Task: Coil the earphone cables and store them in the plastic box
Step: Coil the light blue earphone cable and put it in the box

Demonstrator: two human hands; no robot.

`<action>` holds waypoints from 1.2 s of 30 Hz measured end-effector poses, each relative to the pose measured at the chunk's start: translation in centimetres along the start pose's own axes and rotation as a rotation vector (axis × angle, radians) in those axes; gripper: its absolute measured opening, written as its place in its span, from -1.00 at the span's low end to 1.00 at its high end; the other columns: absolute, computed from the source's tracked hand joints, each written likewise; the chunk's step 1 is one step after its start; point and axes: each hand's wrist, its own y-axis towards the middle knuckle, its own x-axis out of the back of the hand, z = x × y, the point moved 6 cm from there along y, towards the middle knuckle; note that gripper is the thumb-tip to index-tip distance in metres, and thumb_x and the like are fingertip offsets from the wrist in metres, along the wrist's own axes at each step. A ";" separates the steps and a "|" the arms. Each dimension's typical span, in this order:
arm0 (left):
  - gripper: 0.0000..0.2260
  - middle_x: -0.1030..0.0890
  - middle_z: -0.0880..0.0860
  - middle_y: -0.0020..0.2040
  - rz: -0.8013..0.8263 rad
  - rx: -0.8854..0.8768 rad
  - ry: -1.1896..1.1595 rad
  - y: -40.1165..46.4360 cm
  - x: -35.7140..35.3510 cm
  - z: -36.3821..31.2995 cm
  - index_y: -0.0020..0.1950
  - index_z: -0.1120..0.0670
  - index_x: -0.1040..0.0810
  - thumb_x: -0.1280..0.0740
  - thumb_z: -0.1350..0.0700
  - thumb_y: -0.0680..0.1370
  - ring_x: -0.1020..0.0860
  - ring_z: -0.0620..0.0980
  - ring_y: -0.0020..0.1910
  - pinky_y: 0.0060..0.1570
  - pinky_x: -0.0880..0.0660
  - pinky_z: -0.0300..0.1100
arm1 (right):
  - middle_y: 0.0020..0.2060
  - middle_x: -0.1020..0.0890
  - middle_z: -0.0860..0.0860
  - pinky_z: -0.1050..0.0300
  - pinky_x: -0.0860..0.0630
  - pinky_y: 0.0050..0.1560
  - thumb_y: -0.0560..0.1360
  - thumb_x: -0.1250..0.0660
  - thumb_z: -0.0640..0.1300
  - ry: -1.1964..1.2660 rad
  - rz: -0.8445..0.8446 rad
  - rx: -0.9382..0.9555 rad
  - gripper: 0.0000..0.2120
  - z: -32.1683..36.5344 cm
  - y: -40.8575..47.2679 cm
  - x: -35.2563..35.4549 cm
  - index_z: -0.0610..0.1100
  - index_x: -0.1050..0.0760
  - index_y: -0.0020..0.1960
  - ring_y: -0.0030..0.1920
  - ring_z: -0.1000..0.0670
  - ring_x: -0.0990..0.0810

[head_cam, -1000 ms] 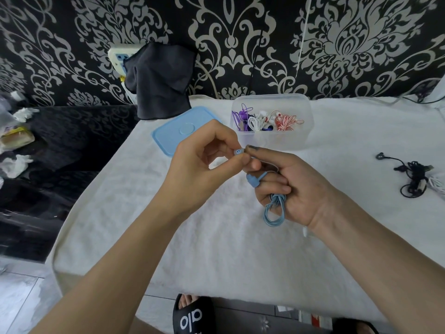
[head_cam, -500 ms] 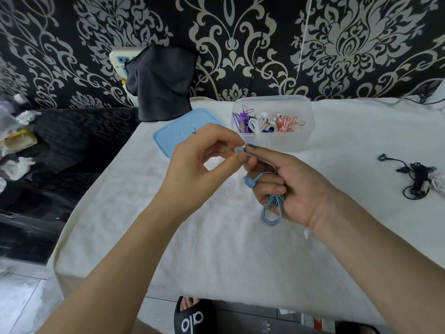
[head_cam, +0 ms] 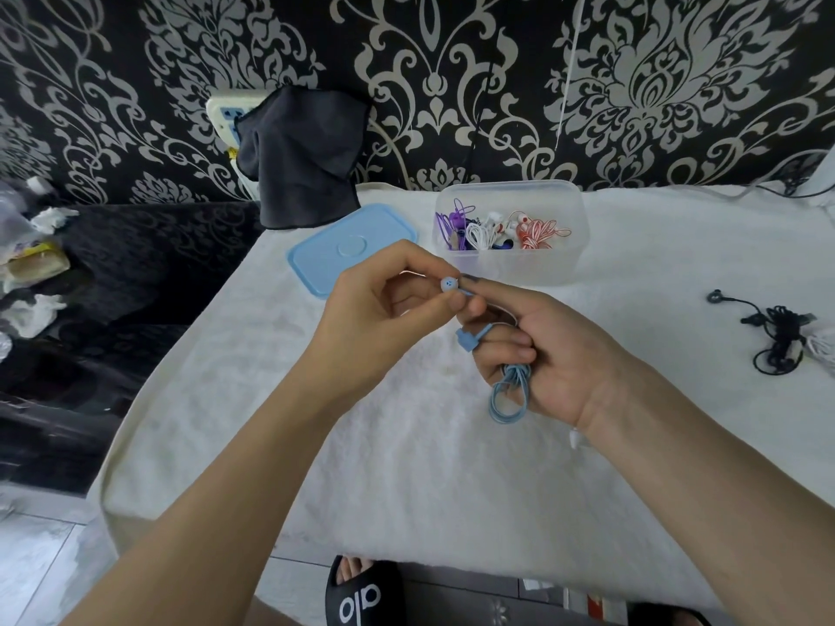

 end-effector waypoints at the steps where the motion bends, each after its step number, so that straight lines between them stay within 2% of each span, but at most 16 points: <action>1: -0.91 -0.73 0.15 -0.07 0.001 0.001 0.015 0.0 0.1 0.1 0.00 0.11 -0.61 -0.47 0.20 0.54 -0.72 0.13 -0.03 0.11 -0.62 0.03 | -0.31 -0.51 0.02 0.38 -0.14 -0.67 0.52 -0.37 -0.19 -0.014 -0.011 0.003 -0.88 0.0 0.0 0.1 -0.20 -0.58 0.04 -0.62 0.14 -0.16; 4: -0.90 -0.71 0.10 -0.04 0.005 -0.024 0.107 0.0 0.3 0.1 0.06 0.13 -0.62 -0.46 0.24 0.56 -0.71 0.07 -0.04 0.10 -0.61 -0.07 | -0.29 -0.56 0.01 0.38 -0.14 -0.66 0.53 -0.37 -0.19 -0.048 -0.058 0.019 -0.85 0.1 0.0 0.5 -0.19 -0.56 0.09 -0.63 0.14 -0.16; 9: -0.91 -0.65 0.02 -0.05 -0.030 -0.165 0.413 0.1 0.7 -0.1 0.04 0.08 -0.63 -0.41 0.26 0.59 -0.67 0.06 -0.05 0.04 -0.62 -0.06 | -0.33 -0.60 -0.02 0.37 -0.12 -0.63 0.55 -0.37 -0.20 -0.098 -0.138 0.034 -0.95 0.1 0.3 0.9 -0.19 -0.55 -0.05 -0.61 0.14 -0.16; 12: -0.91 -0.64 0.00 -0.03 -0.027 -0.124 0.452 0.2 1.0 0.4 0.06 0.04 -0.63 -0.42 0.20 0.60 -0.66 0.08 -0.04 0.03 -0.61 -0.12 | -0.32 -0.59 -0.02 0.37 -0.14 -0.64 0.54 -0.37 -0.22 -0.091 -0.171 0.051 -0.96 0.2 0.5 1.2 -0.20 -0.55 -0.06 -0.61 0.14 -0.16; 15: -0.93 -0.64 -0.06 -0.07 -0.032 0.104 0.394 0.2 1.1 1.8 0.10 0.01 -0.58 -0.35 0.06 0.64 -0.68 0.00 -0.13 0.01 -0.62 -0.12 | -0.31 -0.60 -0.02 0.36 -0.15 -0.63 0.55 -0.37 -0.22 -0.113 -0.210 0.108 -0.93 0.8 0.6 1.6 -0.20 -0.61 -0.08 -0.61 0.14 -0.17; 18: -0.71 -0.66 0.09 -0.14 0.043 0.479 0.069 -0.4 -0.1 3.7 0.04 0.17 -0.55 -0.20 -0.03 0.71 -0.67 0.08 -0.20 0.00 -0.64 0.03 | -0.33 -0.62 0.01 0.34 -0.15 -0.58 0.58 -0.33 -0.21 -0.267 -0.258 0.244 -0.68 1.8 0.6 1.9 -0.10 -0.70 -0.31 -0.60 0.15 -0.19; 20: -0.65 -0.66 0.15 -0.12 0.140 0.602 -0.020 -0.8 -1.2 4.2 0.07 0.23 -0.56 -0.18 -0.04 0.71 -0.65 0.10 -0.21 -0.07 -0.64 -0.02 | -0.33 -0.61 0.01 0.30 -0.17 -0.56 0.60 -0.31 -0.22 -0.379 -0.281 0.333 -0.76 2.1 0.5 1.8 -0.13 -0.69 -0.19 -0.57 0.13 -0.21; 23: -0.77 -0.65 0.12 -0.13 0.183 0.568 -0.030 -0.8 -1.7 4.2 0.07 0.24 -0.56 -0.23 0.08 0.71 -0.63 0.04 -0.25 -0.17 -0.60 -0.14 | -0.31 -0.58 -0.02 0.25 -0.23 -0.55 0.59 -0.31 -0.23 -0.521 -0.336 0.415 -0.91 2.3 0.4 1.8 -0.18 -0.60 0.00 -0.52 0.08 -0.24; 25: -0.84 -0.64 0.10 -0.16 0.182 0.529 -0.029 -0.5 -1.7 4.1 0.02 0.21 -0.55 -0.26 0.15 0.69 -0.61 0.01 -0.27 -0.22 -0.58 -0.19 | -0.29 -0.58 -0.05 0.23 -0.24 -0.55 0.58 -0.30 -0.24 -0.563 -0.359 0.441 -0.89 2.3 0.4 1.9 -0.14 -0.57 0.07 -0.53 0.06 -0.29; 27: -0.84 -0.65 0.16 -0.14 0.197 0.527 -0.030 -0.5 -1.9 4.0 0.01 0.20 -0.55 -0.28 0.12 0.68 -0.62 0.00 -0.26 -0.21 -0.59 -0.19 | -0.26 -0.57 -0.09 0.20 -0.24 -0.54 0.59 -0.28 -0.26 -0.577 -0.351 0.449 -0.84 2.2 0.3 1.6 -0.10 -0.56 0.12 -0.56 0.06 -0.33; 30: -0.88 -0.66 0.30 -0.03 0.227 0.520 -0.012 -0.5 -2.2 4.0 0.04 0.20 -0.55 -0.30 0.15 0.68 -0.63 0.01 -0.24 -0.17 -0.60 -0.16 | -0.23 -0.54 -0.12 0.20 -0.25 -0.55 0.60 -0.23 -0.29 -0.562 -0.338 0.449 -0.80 2.0 0.4 1.4 -0.09 -0.57 0.12 -0.58 0.05 -0.31; 34: -0.92 -0.67 0.17 -0.14 0.176 0.482 0.037 -0.2 -1.7 4.0 0.01 0.22 -0.56 -0.32 0.23 0.65 -0.65 0.02 -0.22 -0.15 -0.63 -0.16 | -0.18 -0.54 -0.12 0.19 -0.34 -0.50 0.58 -0.20 -0.32 -0.577 -0.377 0.460 -0.77 2.1 0.7 2.0 -0.11 -0.58 0.08 -0.53 0.04 -0.32; 36: -0.94 -0.67 0.14 -0.17 0.108 0.439 0.074 0.1 -1.0 3.9 -0.02 0.24 -0.57 -0.37 0.24 0.62 -0.69 0.01 -0.18 -0.08 -0.65 -0.14 | -0.16 -0.54 -0.13 0.16 -0.40 -0.45 0.57 -0.19 -0.32 -0.617 -0.423 0.439 -0.77 2.0 0.9 2.5 -0.14 -0.58 0.08 -0.49 0.04 -0.38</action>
